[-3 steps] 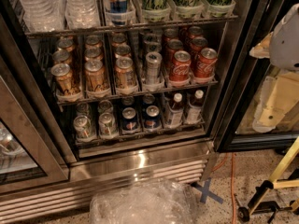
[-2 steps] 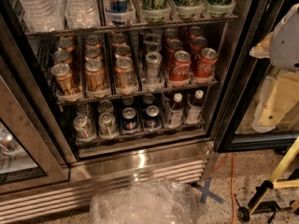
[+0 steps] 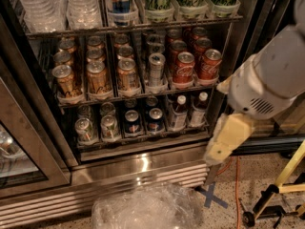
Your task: Pick orange can from middle shelf of fridge
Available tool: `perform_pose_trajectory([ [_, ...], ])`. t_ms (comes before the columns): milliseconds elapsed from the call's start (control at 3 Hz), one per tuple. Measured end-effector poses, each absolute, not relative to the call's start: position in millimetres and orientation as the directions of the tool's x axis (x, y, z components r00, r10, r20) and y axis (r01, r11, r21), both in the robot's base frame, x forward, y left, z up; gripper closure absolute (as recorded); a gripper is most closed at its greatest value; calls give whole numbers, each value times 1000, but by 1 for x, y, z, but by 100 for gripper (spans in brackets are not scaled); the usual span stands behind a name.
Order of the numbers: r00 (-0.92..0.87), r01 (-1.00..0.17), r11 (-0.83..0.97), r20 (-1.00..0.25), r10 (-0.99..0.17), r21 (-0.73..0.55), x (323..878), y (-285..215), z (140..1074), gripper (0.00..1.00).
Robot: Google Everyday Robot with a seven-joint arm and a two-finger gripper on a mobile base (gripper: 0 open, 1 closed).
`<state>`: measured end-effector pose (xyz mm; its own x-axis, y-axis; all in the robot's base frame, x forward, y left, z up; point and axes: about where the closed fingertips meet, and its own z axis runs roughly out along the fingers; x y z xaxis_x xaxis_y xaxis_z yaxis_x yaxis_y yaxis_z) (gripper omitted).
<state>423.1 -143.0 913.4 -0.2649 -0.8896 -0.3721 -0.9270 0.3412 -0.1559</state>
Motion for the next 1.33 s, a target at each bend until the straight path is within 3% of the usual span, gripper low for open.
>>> perform_pose_trajectory([
  [333, -316, -913, 398, -463, -828, -88, 415, -102, 866, 0],
  [1000, -312, -903, 414, -488, -815, -114, 423, -97, 862, 0],
  [1333, -220, -923, 350, -532, -818, -157, 423, -72, 866, 0],
])
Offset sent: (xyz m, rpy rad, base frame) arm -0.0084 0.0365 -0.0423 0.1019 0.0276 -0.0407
